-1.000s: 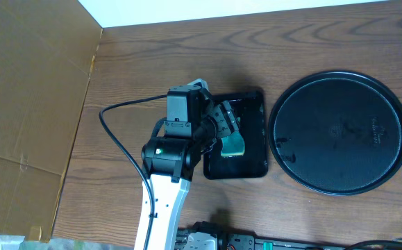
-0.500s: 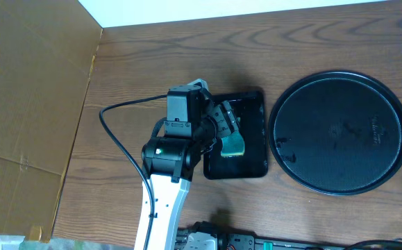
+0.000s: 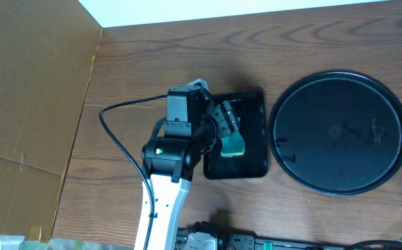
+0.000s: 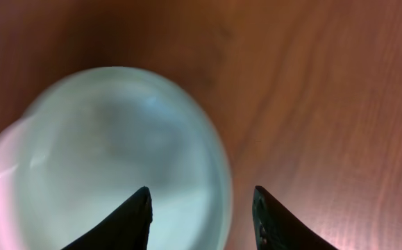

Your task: Clean dirty plates on tray and stack at the side

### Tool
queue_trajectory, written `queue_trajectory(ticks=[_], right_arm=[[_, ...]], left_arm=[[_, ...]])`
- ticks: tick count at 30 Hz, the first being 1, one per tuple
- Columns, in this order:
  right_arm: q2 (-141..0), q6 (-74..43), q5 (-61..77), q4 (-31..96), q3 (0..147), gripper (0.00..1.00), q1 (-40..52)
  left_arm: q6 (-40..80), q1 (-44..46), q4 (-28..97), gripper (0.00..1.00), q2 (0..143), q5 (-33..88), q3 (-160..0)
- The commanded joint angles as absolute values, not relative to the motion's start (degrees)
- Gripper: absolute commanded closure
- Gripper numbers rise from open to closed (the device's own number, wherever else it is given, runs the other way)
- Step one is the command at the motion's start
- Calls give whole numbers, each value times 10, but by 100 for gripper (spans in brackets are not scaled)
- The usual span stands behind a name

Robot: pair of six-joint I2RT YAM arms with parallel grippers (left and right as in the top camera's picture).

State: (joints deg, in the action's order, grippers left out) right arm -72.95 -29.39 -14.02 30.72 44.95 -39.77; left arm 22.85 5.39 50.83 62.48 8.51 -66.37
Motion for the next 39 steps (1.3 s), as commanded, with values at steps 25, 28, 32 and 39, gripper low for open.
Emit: queue_trajectory(ticks=[25, 28, 32, 39], right_arm=[[-709, -235, 272, 359, 458, 57, -429], [-657, -224, 310, 357, 458, 55, -413], [-593, -190, 333, 357, 462, 53, -345], [-496, -138, 333, 352, 469, 48, -135]], left_arm=[[227, 51, 509, 20, 625, 84, -676], [228, 51, 509, 20, 625, 84, -676], [227, 51, 509, 20, 625, 84, -676], [228, 51, 509, 20, 625, 84, -676]])
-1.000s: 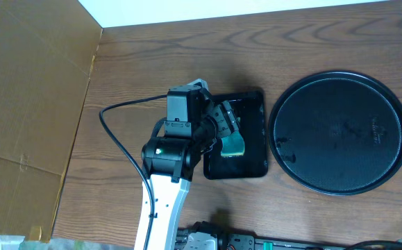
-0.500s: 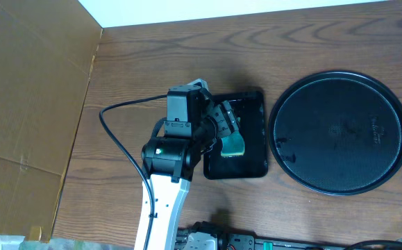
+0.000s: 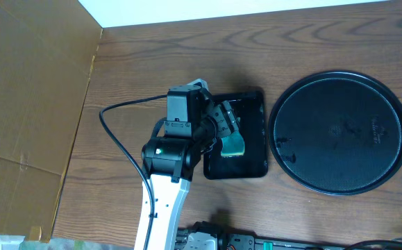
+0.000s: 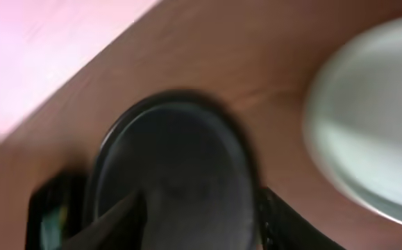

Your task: Clean dirty plates on tray and stack at the side

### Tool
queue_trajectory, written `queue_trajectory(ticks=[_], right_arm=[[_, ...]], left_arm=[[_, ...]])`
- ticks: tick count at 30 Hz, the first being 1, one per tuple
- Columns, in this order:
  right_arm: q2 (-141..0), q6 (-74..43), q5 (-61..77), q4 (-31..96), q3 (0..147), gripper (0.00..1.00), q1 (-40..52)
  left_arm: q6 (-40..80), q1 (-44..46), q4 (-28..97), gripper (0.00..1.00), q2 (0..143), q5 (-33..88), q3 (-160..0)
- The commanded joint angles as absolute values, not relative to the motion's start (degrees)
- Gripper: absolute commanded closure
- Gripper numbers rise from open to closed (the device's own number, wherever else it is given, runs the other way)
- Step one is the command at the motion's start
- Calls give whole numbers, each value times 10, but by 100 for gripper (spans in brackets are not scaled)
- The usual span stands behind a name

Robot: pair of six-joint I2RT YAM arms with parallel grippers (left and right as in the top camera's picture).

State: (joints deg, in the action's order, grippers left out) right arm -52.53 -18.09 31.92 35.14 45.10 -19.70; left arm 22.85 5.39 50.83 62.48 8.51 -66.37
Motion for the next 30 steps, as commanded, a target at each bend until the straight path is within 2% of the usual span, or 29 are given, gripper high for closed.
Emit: queue_trajectory(ticks=[1, 6, 7, 8, 15, 19, 25, 30], right_arm=[[-484, -128, 334, 352, 472, 48, -107], [-425, -115, 348, 355, 483, 44, 14], [-414, -115, 345, 357, 483, 38, 32], [-408, -115, 345, 359, 483, 1, 43], [-398, -115, 344, 368, 482, 1, 68], [-397, -105, 302, 416, 482, 1, 68], [-382, 6, 291, 420, 484, 1, 67], [-340, 18, 193, 421, 479, 1, 63]], left_arm=[[227, 51, 509, 20, 625, 84, -676], [227, 51, 509, 20, 625, 84, -676], [227, 51, 509, 20, 625, 84, -676], [228, 51, 509, 20, 625, 84, -676], [227, 51, 509, 20, 625, 84, -676], [227, 51, 509, 20, 625, 84, -676], [227, 51, 509, 20, 625, 84, -676], [228, 51, 509, 20, 625, 84, -676]])
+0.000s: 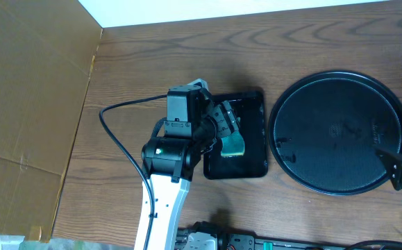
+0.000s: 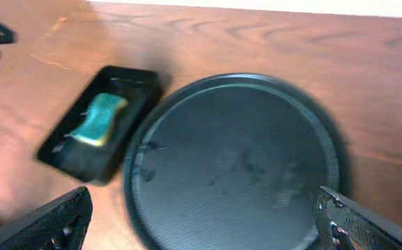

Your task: Clean dirty plates on tray and stack at the side

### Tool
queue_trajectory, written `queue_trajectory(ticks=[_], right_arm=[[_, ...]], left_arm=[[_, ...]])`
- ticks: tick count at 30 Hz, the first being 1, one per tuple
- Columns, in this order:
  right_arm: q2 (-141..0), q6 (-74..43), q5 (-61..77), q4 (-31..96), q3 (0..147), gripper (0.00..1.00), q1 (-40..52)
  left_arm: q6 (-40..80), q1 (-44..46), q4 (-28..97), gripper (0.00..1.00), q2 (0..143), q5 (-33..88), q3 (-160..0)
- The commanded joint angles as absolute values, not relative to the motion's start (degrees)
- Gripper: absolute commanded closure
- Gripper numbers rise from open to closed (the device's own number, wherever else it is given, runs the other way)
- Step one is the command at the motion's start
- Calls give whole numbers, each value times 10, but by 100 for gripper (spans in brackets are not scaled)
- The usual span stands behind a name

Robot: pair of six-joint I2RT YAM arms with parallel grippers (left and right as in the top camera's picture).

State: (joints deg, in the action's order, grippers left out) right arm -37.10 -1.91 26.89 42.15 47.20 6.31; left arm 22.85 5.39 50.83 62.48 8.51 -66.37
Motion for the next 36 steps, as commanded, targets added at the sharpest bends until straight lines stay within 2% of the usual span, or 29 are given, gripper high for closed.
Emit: queue_trajectory(ticks=[1, 5, 11, 24, 32, 36], right_arm=[[-326, 19, 166, 421, 477, 1, 58], [-253, 37, 95, 422, 458, 1, 25], [-151, 42, 95, 413, 394, 1, -39], [-3, 26, 99, 239, 133, 1, -46], [-3, -12, 101, 41, 8, 1, -39], [-3, -10, 93, 21, 3, 1, -39]], left_arm=[[228, 51, 509, 20, 625, 84, -676], [227, 51, 509, 20, 625, 84, -676], [228, 51, 509, 20, 625, 84, -676], [227, 51, 509, 20, 625, 84, -676], [227, 51, 509, 20, 625, 84, -676], [227, 51, 509, 20, 625, 84, -676]])
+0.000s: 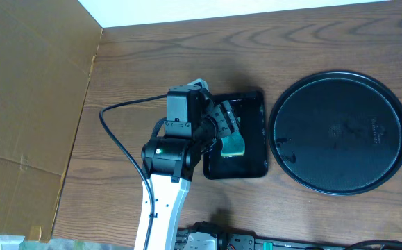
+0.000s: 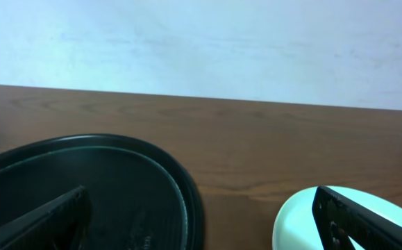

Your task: Clean dirty plates on tray and stack at the side

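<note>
The round black tray lies at the right of the table with no plates on it; its rim fills the lower left of the right wrist view. A pale mint plate sits on the table to the right of the tray, out of the overhead view. My right gripper is open wide and holds nothing, its right finger over the plate's edge. Only a sliver of it shows overhead. My left gripper hangs over a green sponge; its jaws cannot be made out.
The sponge lies in a black rectangular dish left of the round tray. A cardboard wall borders the table's left side. A white wall rises behind the table's far edge. The left arm's cable loops over the wood.
My right gripper was over the round tray's right edge, looking down on tray and sponge dish. Now it sits at the overhead view's right edge, low beside the mint plate, still open wide.
First my right gripper was out of the overhead view, close above the mint plate, jaws apart. Then its camera showed the black tray with the plate at the right. Later it stood over the tray's right edge, and now beside the plate. The left arm stayed still.
</note>
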### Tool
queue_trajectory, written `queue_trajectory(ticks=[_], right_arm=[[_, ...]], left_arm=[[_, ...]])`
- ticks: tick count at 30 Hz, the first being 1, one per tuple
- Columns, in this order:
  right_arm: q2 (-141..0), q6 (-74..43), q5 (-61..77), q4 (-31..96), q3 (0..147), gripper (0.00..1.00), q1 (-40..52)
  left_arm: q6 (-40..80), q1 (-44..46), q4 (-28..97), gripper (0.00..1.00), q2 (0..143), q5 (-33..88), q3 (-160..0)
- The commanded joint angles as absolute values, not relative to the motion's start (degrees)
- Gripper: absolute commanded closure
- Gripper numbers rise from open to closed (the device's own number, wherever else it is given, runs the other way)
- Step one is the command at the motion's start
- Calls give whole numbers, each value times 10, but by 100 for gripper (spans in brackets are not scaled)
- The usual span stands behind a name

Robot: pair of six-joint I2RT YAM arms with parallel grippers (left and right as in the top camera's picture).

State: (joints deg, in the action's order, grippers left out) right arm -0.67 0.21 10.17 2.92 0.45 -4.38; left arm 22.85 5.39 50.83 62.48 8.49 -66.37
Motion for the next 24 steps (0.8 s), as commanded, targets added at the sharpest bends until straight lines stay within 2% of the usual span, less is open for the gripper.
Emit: queue_trajectory(ticks=[1, 24], right_arm=[[-3, -10, 93, 23, 3, 1, -39], [-3, -10, 93, 34, 3, 1, -39]], left_arm=[[228, 51, 509, 20, 625, 84, -676], [227, 51, 509, 20, 625, 84, -676]])
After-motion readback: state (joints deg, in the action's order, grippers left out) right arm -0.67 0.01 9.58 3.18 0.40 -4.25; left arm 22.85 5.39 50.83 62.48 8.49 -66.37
